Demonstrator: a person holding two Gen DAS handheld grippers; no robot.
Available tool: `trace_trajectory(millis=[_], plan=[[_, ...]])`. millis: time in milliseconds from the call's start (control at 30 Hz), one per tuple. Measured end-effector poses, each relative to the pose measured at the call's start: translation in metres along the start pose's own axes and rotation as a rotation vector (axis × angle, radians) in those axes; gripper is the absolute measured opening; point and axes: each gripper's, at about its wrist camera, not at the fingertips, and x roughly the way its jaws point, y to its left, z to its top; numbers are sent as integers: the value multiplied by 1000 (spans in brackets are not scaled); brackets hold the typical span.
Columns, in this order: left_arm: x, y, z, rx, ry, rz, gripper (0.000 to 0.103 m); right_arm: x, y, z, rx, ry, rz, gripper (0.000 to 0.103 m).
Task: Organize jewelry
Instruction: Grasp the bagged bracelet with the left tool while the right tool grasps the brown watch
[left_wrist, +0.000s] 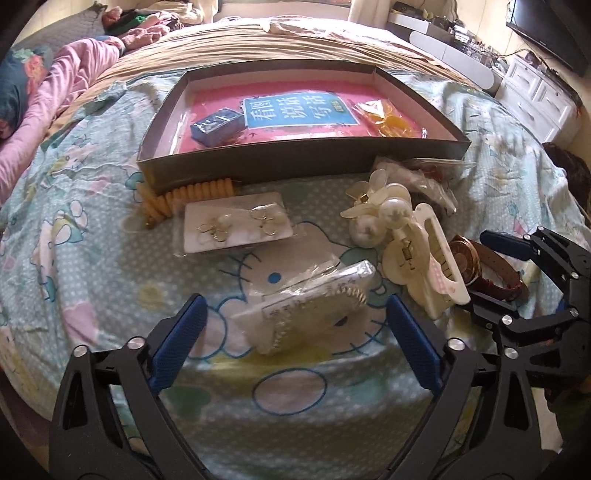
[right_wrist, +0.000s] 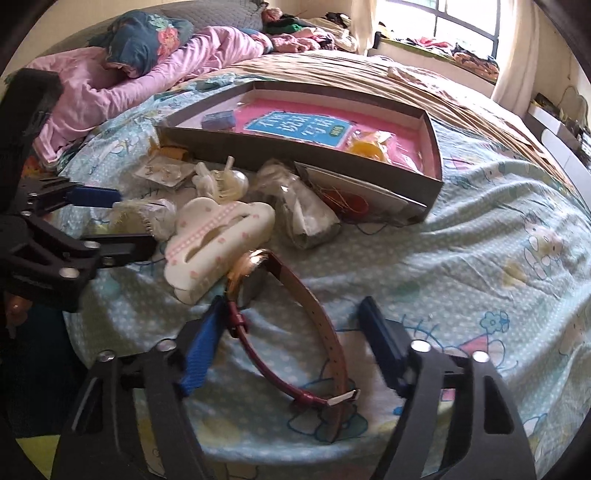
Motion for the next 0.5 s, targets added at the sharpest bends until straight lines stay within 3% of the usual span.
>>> trace_trajectory(millis=[33,100,333,500], plan=[[1,-3,1,7,-5,9,80,-1,0,0,-2,-3,12,55],[2,-9,1,28,-22,21,64,-4,2,0,-7,-8,20,50],[-4,-10,2,34,-43,2,55,-13,-4,1,12,-17,42,33],[-16,-3,5,7,-71,-20,54,-23,-9,1,16,-26,30,31]])
